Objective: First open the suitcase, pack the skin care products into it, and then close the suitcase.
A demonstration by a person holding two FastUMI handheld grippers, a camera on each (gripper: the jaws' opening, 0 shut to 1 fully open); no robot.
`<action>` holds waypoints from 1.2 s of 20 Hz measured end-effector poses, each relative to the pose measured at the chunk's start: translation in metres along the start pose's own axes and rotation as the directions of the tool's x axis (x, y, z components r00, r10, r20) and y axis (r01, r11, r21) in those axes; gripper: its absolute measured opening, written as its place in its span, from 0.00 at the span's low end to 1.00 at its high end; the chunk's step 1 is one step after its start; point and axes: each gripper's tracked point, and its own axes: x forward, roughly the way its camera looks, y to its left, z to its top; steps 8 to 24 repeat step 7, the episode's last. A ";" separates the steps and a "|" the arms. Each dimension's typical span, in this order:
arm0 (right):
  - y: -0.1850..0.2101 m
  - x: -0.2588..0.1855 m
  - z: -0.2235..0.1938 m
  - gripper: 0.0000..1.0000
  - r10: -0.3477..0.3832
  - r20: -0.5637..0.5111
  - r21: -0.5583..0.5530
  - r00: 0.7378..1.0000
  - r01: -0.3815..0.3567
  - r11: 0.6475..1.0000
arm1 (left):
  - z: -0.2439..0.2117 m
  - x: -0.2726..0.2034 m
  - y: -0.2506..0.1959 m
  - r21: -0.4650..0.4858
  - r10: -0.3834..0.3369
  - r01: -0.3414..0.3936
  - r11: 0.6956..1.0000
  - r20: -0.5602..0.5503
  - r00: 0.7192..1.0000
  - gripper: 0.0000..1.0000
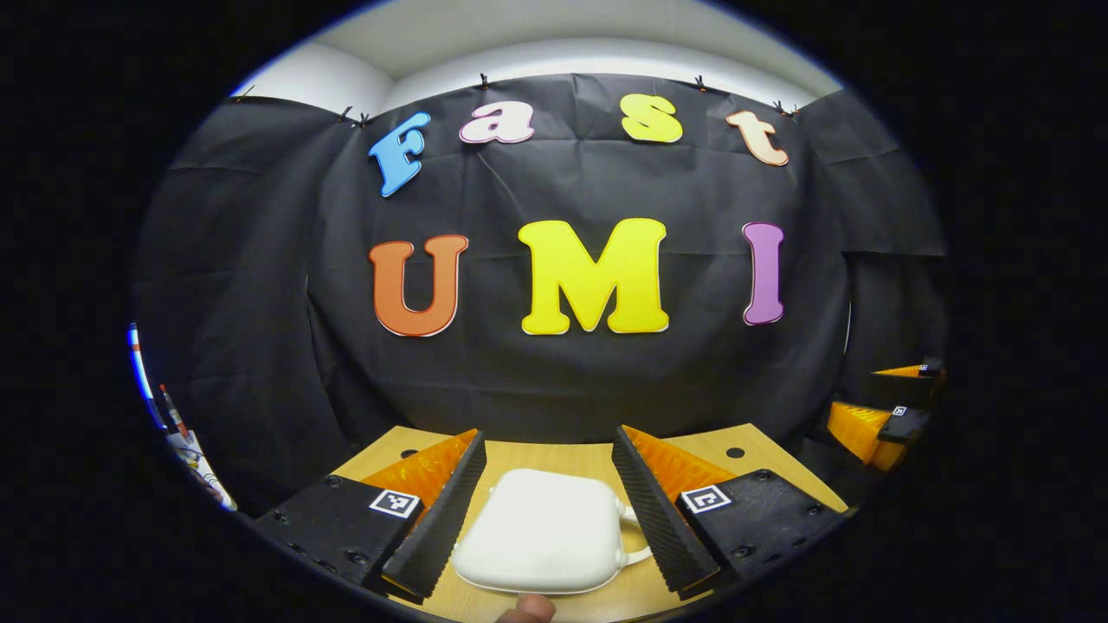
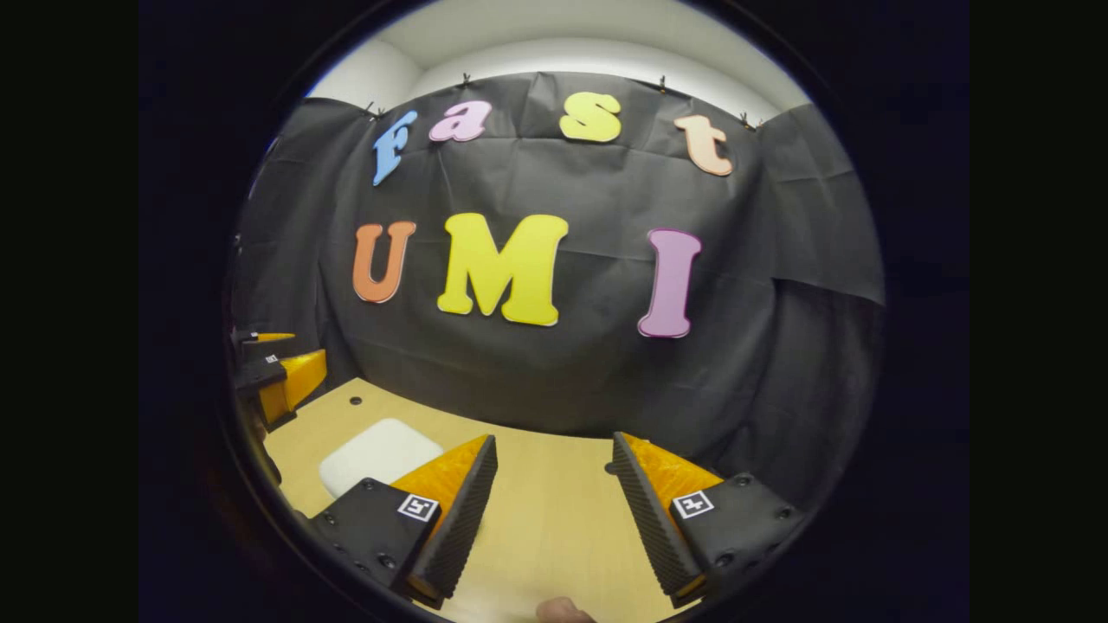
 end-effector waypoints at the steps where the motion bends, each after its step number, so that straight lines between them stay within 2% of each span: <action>1: 0.008 0.002 -0.001 0.79 0.007 -0.001 -0.014 1.000 -0.007 1.000 | -0.006 0.002 0.002 -0.002 -0.011 0.011 1.000 -0.010 1.000 0.94; 7: 0.051 0.010 -0.013 0.80 0.059 -0.029 -0.050 0.998 -0.061 0.997 | -0.026 0.006 0.011 -0.021 -0.038 0.037 0.999 -0.045 0.998 0.94; 24: 0.051 0.010 -0.013 0.80 0.059 -0.029 -0.050 0.998 -0.061 0.997 | -0.026 0.006 0.011 -0.021 -0.038 0.037 0.999 -0.045 0.998 0.94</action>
